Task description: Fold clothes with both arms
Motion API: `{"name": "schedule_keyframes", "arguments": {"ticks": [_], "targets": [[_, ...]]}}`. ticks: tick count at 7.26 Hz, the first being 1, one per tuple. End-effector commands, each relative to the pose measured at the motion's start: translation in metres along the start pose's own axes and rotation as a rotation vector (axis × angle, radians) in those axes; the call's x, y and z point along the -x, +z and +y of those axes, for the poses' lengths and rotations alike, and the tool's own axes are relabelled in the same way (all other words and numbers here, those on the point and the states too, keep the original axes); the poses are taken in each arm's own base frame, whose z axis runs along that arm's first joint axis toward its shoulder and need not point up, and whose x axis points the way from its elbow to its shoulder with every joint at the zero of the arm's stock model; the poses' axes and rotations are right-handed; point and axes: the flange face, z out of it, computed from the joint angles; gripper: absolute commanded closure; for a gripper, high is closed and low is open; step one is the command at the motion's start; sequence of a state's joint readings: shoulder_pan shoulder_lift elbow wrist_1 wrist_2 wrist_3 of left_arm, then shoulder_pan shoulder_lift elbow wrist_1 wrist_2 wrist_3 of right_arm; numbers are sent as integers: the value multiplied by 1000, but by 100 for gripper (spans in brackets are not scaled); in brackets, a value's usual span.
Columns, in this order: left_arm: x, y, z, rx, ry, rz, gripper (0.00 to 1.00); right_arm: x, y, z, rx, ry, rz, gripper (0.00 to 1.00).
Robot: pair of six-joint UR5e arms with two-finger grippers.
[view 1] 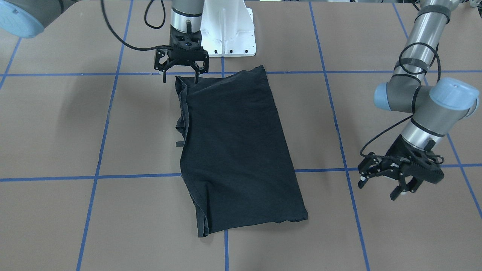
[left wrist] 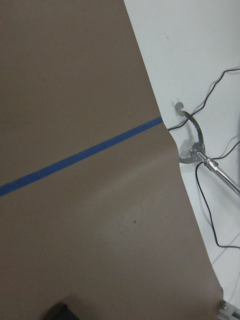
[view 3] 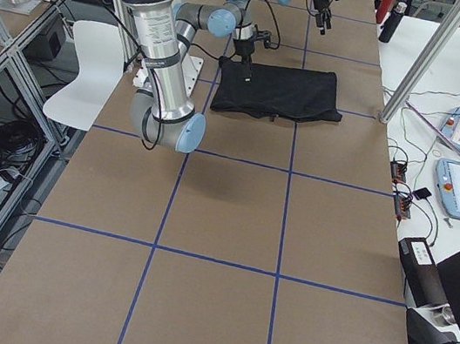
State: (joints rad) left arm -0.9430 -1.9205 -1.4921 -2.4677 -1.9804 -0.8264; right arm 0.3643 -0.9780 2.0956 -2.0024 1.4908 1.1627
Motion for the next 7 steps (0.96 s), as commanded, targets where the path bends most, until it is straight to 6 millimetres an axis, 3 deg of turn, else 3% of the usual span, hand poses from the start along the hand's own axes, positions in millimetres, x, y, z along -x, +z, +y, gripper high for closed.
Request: {"name": "schedule_keyframes", "arguments": {"ticks": [1, 2, 3, 4, 5, 7], "targets": [[-112, -55, 57, 107, -144, 71, 0, -24, -1, -5, -13, -5, -69, 0], [-152, -74, 92, 118, -207, 113, 0, -36, 10, 1, -30, -3, -122, 0], [-183, -77, 123, 134, -264, 135, 0, -48, 19, 7, -36, -1, -165, 0], [-212, -68, 158, 153, -310, 138, 0, -61, 26, 13, -48, -1, -190, 0], [-233, -59, 191, 164, -358, 128, 0, -80, 33, 22, -68, -1, -233, 0], [-255, -51, 245, 187, -433, 96, 0, -108, 45, 34, -92, 6, -284, 0]]}}
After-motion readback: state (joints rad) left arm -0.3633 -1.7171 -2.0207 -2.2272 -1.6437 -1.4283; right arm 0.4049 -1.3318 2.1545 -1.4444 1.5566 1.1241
